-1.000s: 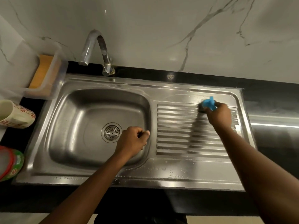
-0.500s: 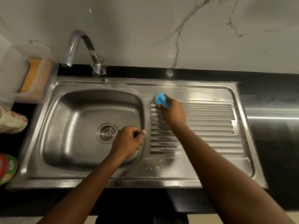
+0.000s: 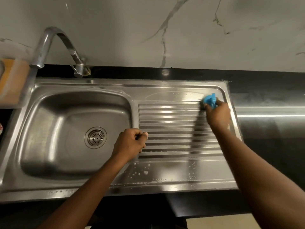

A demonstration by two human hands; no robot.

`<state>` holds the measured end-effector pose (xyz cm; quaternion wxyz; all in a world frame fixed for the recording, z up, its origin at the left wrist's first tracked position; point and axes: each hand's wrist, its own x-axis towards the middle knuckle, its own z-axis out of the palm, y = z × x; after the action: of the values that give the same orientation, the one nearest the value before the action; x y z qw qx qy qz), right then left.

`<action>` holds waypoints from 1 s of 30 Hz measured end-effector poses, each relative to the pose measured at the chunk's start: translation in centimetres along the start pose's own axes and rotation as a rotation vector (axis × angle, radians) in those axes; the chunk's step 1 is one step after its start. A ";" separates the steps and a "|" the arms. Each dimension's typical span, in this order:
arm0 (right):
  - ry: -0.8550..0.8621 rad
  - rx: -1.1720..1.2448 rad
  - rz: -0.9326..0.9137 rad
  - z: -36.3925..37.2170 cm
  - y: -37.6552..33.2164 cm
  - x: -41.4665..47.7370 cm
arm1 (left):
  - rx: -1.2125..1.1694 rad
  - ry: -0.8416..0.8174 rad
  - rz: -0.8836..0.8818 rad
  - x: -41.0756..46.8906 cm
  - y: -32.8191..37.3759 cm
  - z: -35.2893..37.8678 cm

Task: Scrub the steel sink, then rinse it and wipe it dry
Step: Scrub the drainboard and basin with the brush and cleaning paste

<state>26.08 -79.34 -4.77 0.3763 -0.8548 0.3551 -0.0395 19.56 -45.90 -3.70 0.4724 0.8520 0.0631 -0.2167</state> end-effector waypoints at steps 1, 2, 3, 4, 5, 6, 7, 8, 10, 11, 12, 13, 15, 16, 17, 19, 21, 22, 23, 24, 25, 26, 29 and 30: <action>-0.014 0.004 -0.025 0.9 -0.4 -0.6 | 0.006 -0.004 0.006 0.1 0.3 0.5; -0.030 0.003 -0.057 1.9 -0.9 -1.3 | 0.009 -0.007 0.013 0.2 0.6 1.0; -0.051 0.003 -0.096 2.9 -1.4 -2.1 | 0.010 -0.013 0.023 0.3 0.9 1.5; -0.074 -0.002 -0.136 4.0 -1.9 -3.0 | 0.011 -0.021 0.030 0.4 1.2 2.0; -0.096 -0.001 -0.181 5.3 -2.4 -4.0 | 0.010 -0.028 0.035 0.5 1.5 2.4; -0.125 -0.001 -0.219 6.3 -2.9 -4.8 | 0.011 -0.035 0.038 0.6 1.8 3.0; -0.153 -0.007 -0.255 7.2 -3.3 -5.6 | 0.014 -0.040 0.039 0.7 2.1 3.5; -0.177 -0.029 -0.291 8.0 -3.4 -6.2 | 0.018 -0.041 0.040 0.8 2.4 4.0; -0.222 -0.104 -0.348 8.3 -3.0 -7.0 | 0.025 -0.036 0.041 1.0 2.7 4.7; -0.231 -0.137 -0.365 7.8 -2.2 -7.0 | 0.020 -0.036 0.043 1.1 2.9 4.9; -0.228 -0.150 -0.374 6.9 -1.2 -6.9 | 0.011 -0.035 0.044 1.2 2.9 5.1; -0.210 -0.150 -0.365 5.6 -0.3 -6.5 | 0.000 -0.035 0.045 1.3 3.0 5.2; -0.159 -0.124 -0.308 2.6 2.2 -4.5 | -0.014 -0.042 0.043 1.4 3.0 5.5; -0.132 -0.112 -0.281 0.9 3.2 -3.2 | -0.019 -0.044 0.043 1.5 3.1 5.7; -0.107 -0.116 -0.258 -0.7 4.1 -1.8 | -0.021 -0.043 0.043 1.6 3.1 5.8; -0.057 -0.132 -0.208 -3.3 5.3 0.6 | -0.025 -0.036 0.044 1.7 3.1 6.0; -0.005 -0.121 -0.144 -4.7 5.9 2.3 | -0.032 -0.031 0.047 1.8 2.9 6.0; 0.013 -0.115 -0.121 -5.0 5.9 2.8 | -0.035 -0.029 0.048 1.7 2.8 6.1; 0.028 -0.116 -0.114 -5.0 5.8 3.1 | -0.034 -0.028 0.050 1.6 2.6 6.1; 0.037 -0.120 -0.115 -4.8 5.6 3.4 | -0.030 -0.029 0.053 1.6 2.5 6.1; 0.043 -0.115 -0.118 -4.5 5.3 3.6 | -0.025 -0.031 0.056 1.6 2.4 6.1; 0.043 -0.098 -0.112 -4.2 4.9 4.0 | -0.020 -0.030 0.058 1.5 2.3 6.1; 0.027 -0.026 -0.077 -3.5 3.2 4.8 | -0.017 -0.015 0.061 1.3 2.1 5.9; 0.013 -0.002 -0.071 -3.2 2.6 4.9 | -0.018 -0.011 0.060 1.2 2.1 5.7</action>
<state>27.18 -85.65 -5.27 0.3713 -0.8671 0.3269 -0.0580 19.52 -51.93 -5.26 0.4866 0.8480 0.0369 -0.2067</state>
